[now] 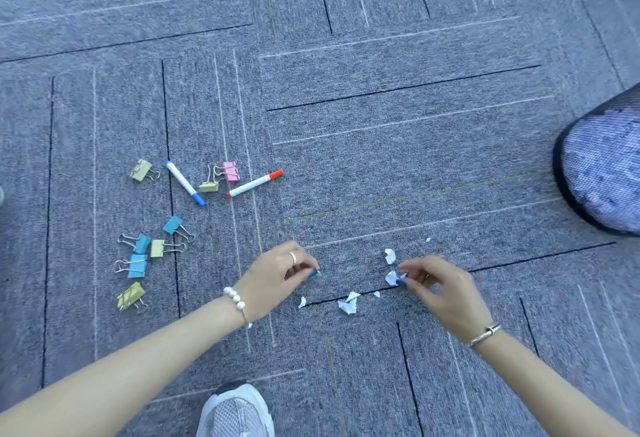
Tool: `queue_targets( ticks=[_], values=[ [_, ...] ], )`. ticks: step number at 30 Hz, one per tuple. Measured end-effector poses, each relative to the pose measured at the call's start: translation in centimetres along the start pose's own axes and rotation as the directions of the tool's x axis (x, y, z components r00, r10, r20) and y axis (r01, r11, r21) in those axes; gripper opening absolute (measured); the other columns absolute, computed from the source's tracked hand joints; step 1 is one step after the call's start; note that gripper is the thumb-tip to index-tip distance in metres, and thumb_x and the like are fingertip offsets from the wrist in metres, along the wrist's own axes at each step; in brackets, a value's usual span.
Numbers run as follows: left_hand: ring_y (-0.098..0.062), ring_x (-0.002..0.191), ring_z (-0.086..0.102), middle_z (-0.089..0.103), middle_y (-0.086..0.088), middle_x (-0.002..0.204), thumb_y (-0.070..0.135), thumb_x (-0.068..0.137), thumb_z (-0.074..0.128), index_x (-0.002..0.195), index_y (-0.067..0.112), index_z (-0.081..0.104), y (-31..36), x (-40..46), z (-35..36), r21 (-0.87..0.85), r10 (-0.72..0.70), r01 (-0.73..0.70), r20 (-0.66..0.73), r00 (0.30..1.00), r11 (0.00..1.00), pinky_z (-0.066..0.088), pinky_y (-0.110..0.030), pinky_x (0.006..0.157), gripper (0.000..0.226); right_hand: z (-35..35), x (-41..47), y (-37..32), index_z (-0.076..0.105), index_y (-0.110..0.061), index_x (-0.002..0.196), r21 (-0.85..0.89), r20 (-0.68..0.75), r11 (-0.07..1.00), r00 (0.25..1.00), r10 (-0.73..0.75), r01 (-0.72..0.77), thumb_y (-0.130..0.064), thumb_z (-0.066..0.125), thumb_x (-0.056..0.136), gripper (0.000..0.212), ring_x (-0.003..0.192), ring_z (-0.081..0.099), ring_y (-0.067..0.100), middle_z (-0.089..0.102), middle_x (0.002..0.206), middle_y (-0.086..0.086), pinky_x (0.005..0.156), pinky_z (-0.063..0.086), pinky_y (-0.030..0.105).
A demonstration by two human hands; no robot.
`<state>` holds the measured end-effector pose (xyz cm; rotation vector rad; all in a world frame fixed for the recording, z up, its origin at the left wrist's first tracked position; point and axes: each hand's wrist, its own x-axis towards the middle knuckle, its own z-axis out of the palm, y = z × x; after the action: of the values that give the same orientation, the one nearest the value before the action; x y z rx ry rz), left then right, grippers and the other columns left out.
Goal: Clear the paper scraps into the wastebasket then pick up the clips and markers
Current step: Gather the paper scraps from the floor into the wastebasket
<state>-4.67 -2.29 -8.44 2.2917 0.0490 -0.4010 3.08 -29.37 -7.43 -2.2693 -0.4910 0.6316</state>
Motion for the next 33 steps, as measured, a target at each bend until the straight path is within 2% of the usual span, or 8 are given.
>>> queue_targets(
  ticks=[7,10,13,17,20,24,28,33],
  values=[
    [0.011,0.079,0.046,0.058,0.002,0.098,0.030,0.087,0.052,0.102,0.014,0.064,0.0,-0.3,-0.2,0.027,0.113,-0.116,0.090,0.990,0.993,0.038,-0.001,0.072,0.025,1.1,1.7,-0.7,0.042,-0.033,0.124,-0.071,0.106,0.997,0.993,0.051,-0.044,-0.017,0.068,0.076,0.057,0.066,0.055,0.006,0.057,0.074,-0.008,0.064,0.049,0.017],
    [0.015,0.090,0.042,0.054,0.004,0.108,0.045,0.081,0.051,0.114,0.016,0.059,-0.5,-0.7,-0.6,0.060,0.181,-0.194,0.178,0.967,0.979,0.032,-0.003,0.086,0.044,1.1,1.7,-0.6,0.057,-0.023,0.113,-0.149,0.076,0.989,0.997,0.020,-0.008,-0.018,0.068,0.076,0.039,0.066,0.053,0.005,0.057,0.074,-0.008,0.066,0.049,0.018],
    [-0.002,0.107,0.042,0.053,0.002,0.115,0.038,0.079,0.061,0.118,0.017,0.056,-1.3,-0.8,-0.5,0.170,0.226,-0.269,0.234,0.946,0.948,0.031,-0.019,0.099,0.045,1.4,1.3,-0.4,0.065,-0.016,0.094,-0.171,0.015,0.984,0.999,-0.036,0.038,-0.019,0.068,0.075,0.020,0.067,0.055,0.006,0.058,0.076,-0.007,0.067,0.054,0.025],
    [-0.013,0.093,0.054,0.062,-0.003,0.098,0.023,0.081,0.062,0.095,0.012,0.067,-1.2,-0.8,-0.2,0.206,0.283,-0.317,0.180,0.942,0.926,0.047,-0.026,0.086,0.018,1.8,1.6,-0.2,0.064,-0.014,0.085,-0.198,-0.017,0.979,0.999,-0.043,0.039,-0.018,0.065,0.077,0.009,0.070,0.057,0.012,0.058,0.078,-0.004,0.066,0.054,0.030],
    [-0.011,0.083,0.054,0.064,-0.001,0.088,0.024,0.081,0.055,0.083,0.012,0.067,-1.2,-0.6,0.0,0.202,0.278,-0.308,0.165,0.946,0.930,0.047,-0.021,0.080,0.017,1.8,1.6,-0.3,0.063,-0.012,0.085,-0.203,-0.010,0.978,0.998,-0.059,0.055,-0.014,0.064,0.079,0.007,0.071,0.055,0.014,0.055,0.080,-0.005,0.067,0.053,0.030],
    [-0.010,0.079,0.054,0.064,-0.001,0.085,0.019,0.081,0.056,0.085,0.011,0.066,-0.9,-0.1,0.2,0.202,0.262,-0.292,0.164,0.951,0.935,0.044,-0.018,0.077,0.012,1.1,1.4,-0.1,0.061,-0.012,0.085,-0.124,-0.055,0.992,0.998,-0.034,0.027,-0.011,0.062,0.081,0.005,0.069,0.051,0.011,0.053,0.080,-0.004,0.064,0.044,0.020],
    [-0.001,0.072,0.054,0.063,0.003,0.081,0.024,0.082,0.050,0.087,0.012,0.064,1.3,0.0,1.1,0.031,0.138,-0.139,0.031,0.990,0.990,0.049,-0.015,0.068,0.019,-0.4,0.8,0.2,0.058,-0.015,0.082,0.025,-0.144,0.999,0.989,0.033,-0.029,-0.012,0.060,0.081,0.004,0.068,0.052,0.013,0.054,0.080,0.001,0.059,0.045,0.020],
    [0.000,0.077,0.052,0.064,0.003,0.084,0.021,0.083,0.057,0.089,0.012,0.065,2.8,0.1,3.8,-0.039,0.234,-0.231,0.134,0.963,0.972,0.046,-0.013,0.075,0.014,-1.2,-0.6,1.7,0.056,-0.018,0.080,0.036,-0.105,0.995,0.989,0.101,-0.098,-0.012,0.060,0.080,0.008,0.070,0.050,0.009,0.051,0.081,-0.004,0.060,0.042,0.018]
  ],
)
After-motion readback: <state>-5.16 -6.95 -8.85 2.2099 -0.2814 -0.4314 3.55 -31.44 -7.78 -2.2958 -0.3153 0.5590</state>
